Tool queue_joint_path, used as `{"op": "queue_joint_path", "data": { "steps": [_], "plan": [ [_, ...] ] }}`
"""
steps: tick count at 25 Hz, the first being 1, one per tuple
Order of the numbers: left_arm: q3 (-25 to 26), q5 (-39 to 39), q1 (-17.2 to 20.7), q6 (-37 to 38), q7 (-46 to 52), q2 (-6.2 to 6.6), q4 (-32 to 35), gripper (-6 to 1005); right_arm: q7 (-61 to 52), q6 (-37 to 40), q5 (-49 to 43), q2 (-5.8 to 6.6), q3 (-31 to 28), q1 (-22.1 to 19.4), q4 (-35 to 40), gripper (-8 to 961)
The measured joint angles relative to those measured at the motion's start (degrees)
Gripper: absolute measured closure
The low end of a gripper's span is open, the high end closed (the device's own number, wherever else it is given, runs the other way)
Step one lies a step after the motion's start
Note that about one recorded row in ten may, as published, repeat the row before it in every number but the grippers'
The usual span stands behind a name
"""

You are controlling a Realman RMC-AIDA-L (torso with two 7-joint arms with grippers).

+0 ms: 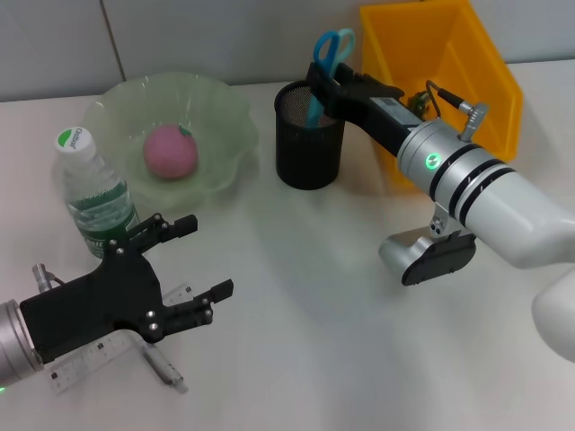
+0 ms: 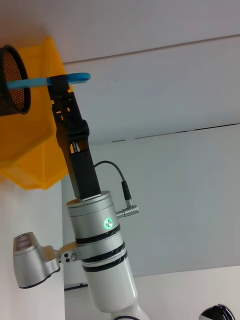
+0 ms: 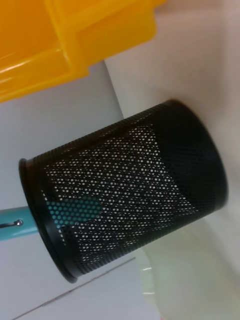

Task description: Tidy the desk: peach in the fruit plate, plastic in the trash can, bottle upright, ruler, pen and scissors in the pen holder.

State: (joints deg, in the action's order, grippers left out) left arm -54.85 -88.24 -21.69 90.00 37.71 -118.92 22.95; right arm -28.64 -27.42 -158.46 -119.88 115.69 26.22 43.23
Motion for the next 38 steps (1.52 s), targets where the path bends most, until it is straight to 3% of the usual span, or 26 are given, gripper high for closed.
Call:
{"op": "queue_joint_path", "data": {
  "steps": [8, 15, 19, 24, 30, 35, 38],
  "plan": [
    [0.1, 0.2, 0.3, 0.5, -0.2, 0.06, 0.0, 201, 0.8, -0.8, 2.0, 0.0, 1.0, -0.4, 1.0, 518],
    [0.2, 0.3, 0.3, 0.8, -0.7, 0.09, 0.0, 202, 0.2, -3.9, 3.6, 0.0, 1.9, -1.1, 1.9, 514],
    [0.3, 0.4, 0.3, 0.9, -0.7, 0.1, 0.0, 203, -4.5, -10.3, 9.3, 0.01, 3.0, -1.0, 2.0, 513],
    [0.1, 3.4, -0.1, 1.4, -0.9, 0.09, -1.2, 204, -20.7, -19.4, 17.2, 0.03, 2.8, -0.7, 4.4, 513],
    [-0.1, 5.0, 0.0, 1.5, -0.9, -0.06, -1.7, 205, -50.1, -26.8, 29.5, 0.27, 0.6, -0.4, 10.4, 516],
    [0.2, 5.7, -0.1, 1.5, -0.3, -0.1, -2.8, 206, -74.6, -27.8, 36.5, 0.28, -0.5, -2.2, 16.2, 517],
    [0.0, 7.1, -1.1, 0.9, -3.0, -0.19, -6.3, 206, -92.6, -23.8, 37.8, 0.73, -1.2, -4.2, 18.7, 519]
  ]
}}
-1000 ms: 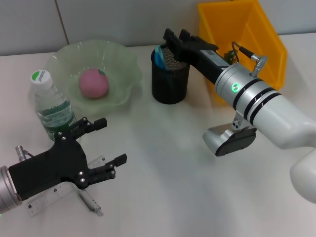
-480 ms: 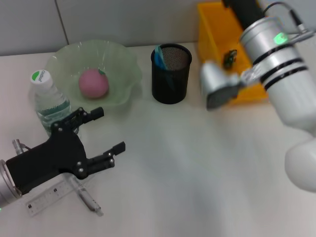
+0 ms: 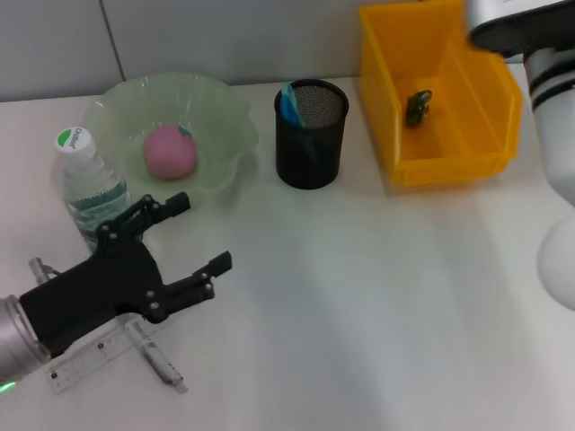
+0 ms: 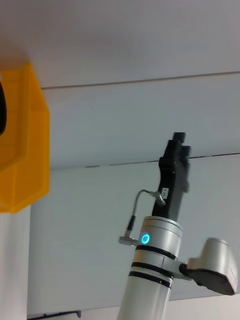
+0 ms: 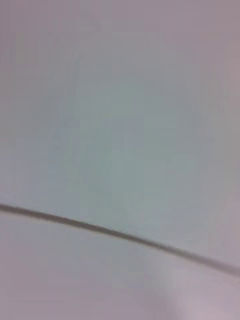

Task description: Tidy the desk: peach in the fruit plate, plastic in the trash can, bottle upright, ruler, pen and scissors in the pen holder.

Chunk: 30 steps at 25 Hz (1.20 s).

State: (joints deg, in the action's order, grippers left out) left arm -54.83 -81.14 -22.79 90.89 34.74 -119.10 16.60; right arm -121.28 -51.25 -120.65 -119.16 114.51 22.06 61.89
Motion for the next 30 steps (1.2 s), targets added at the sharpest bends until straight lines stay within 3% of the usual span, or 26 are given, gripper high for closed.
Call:
{"op": "queue_joint_path", "data": {
  "steps": [7, 11, 17, 23, 30],
  "plan": [
    [-0.2, 0.0, -1.3, 0.2, -0.5, 0.01, -2.5, 207, -30.8, 28.0, -6.9, 0.45, -8.8, -3.8, 7.1, 521],
    [-0.2, 0.1, -1.1, 0.6, -0.2, 0.02, -2.5, 208, -38.4, 42.9, -9.0, 1.27, -11.2, -4.2, 11.3, 523],
    [0.2, 0.1, -0.8, 1.4, -0.1, 0.02, -2.9, 209, -38.7, 66.3, -7.5, 0.15, -17.6, -6.1, 20.4, 525],
    [0.2, 0.2, -0.7, 1.7, 0.0, 0.1, -3.2, 210, -35.5, 89.4, -2.5, 0.23, -24.7, -6.0, 24.4, 528],
    [0.3, 0.2, -0.9, 1.8, 0.7, 0.2, -3.2, 211, -15.8, 116.8, 19.3, 0.25, -39.0, -5.1, 21.4, 530]
  ]
}}
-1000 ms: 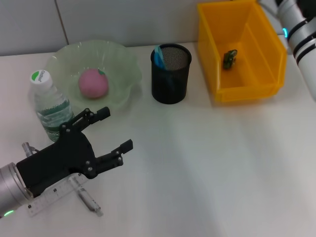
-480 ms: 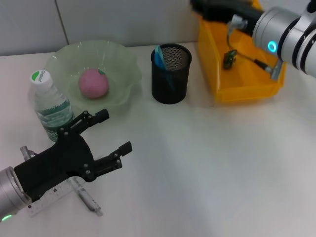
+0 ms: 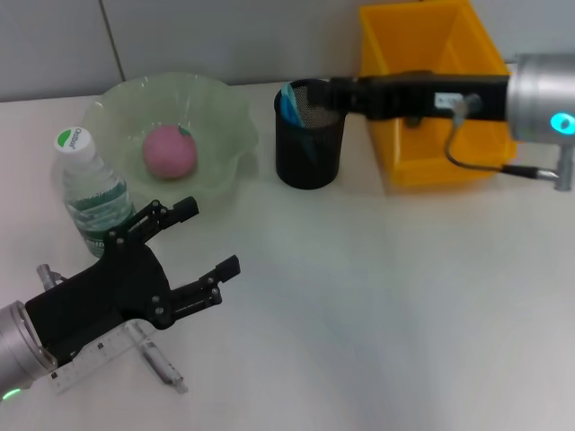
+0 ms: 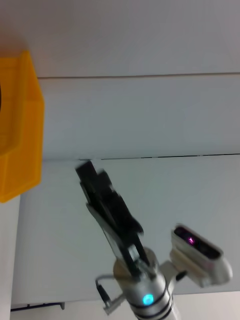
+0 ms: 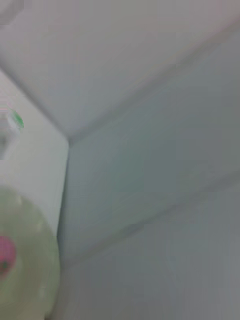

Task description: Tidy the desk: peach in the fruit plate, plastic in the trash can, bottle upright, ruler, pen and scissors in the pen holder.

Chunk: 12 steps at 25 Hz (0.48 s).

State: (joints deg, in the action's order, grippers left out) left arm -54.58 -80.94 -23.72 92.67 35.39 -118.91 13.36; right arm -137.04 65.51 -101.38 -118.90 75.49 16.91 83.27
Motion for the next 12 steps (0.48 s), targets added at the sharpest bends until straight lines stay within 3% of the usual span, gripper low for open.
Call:
{"op": "queue_joint_path", "data": {
  "steps": [5, 8, 12],
  "plan": [
    [0.0, 0.0, -0.1, 0.1, 0.1, 0.0, 0.1, 212, 12.6, 13.0, 5.7, -0.03, -8.0, 0.5, -6.9, 537],
    [0.0, 0.0, -0.3, 0.4, 2.3, 0.12, 0.6, 212, 19.5, 16.4, 5.5, 0.62, -10.4, 0.9, -11.7, 613],
    [0.0, 0.0, -0.3, 0.5, 3.2, 0.18, 0.7, 213, 29.9, 20.6, 5.4, 1.65, -12.9, 2.0, -19.9, 553]
  ]
}}
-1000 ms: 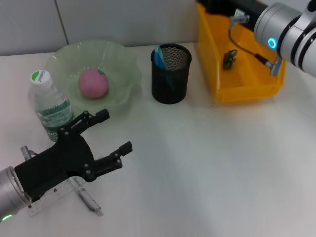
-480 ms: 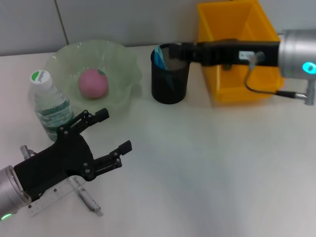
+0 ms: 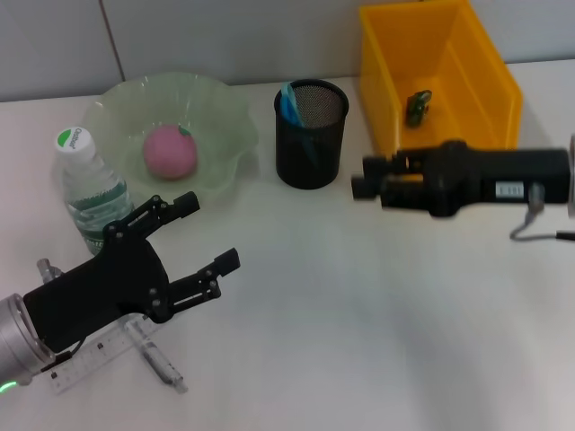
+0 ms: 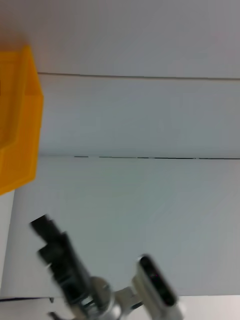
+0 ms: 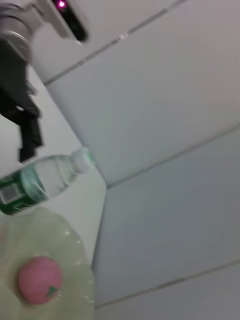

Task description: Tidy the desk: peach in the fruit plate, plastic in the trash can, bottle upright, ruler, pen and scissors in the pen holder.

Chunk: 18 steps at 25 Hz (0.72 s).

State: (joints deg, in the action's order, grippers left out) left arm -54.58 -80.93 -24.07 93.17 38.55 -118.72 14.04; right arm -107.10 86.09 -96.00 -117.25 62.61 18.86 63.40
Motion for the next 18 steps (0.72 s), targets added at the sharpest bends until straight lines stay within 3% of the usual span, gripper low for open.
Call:
{"op": "queue_joint_path", "data": {
  "steps": [5, 9, 13, 14, 16, 18],
  "plan": [
    [-0.4, -0.6, 0.5, 0.0, 8.4, 0.17, 3.1, 214, 8.5, 5.0, -1.3, 0.85, -1.1, 0.9, -6.1, 463],
    [-1.6, -0.9, 1.2, 0.0, 12.8, 0.32, 6.0, 214, 11.5, 5.7, -8.8, 0.54, -1.2, 1.8, -6.9, 387],
    [-5.2, -1.1, 4.6, -0.2, 22.7, 0.61, 16.2, 215, 16.7, 5.7, -12.2, -0.14, -1.4, 2.3, -8.6, 297],
    [-5.2, -1.1, 4.6, -0.2, 22.7, 0.61, 16.2, 215, 17.8, 5.7, -12.3, -0.17, -1.4, 2.3, -9.0, 263],
    [-5.9, -4.7, 6.9, -0.4, 30.6, 0.77, 25.2, 216, 19.5, 5.6, -12.8, -0.22, -1.2, 2.4, -9.2, 195],
    [-5.8, -7.4, 7.3, -0.5, 34.6, 0.76, 28.9, 216, 20.5, 5.5, -13.4, -0.31, -1.3, 2.4, -9.0, 161]
  ]
}}
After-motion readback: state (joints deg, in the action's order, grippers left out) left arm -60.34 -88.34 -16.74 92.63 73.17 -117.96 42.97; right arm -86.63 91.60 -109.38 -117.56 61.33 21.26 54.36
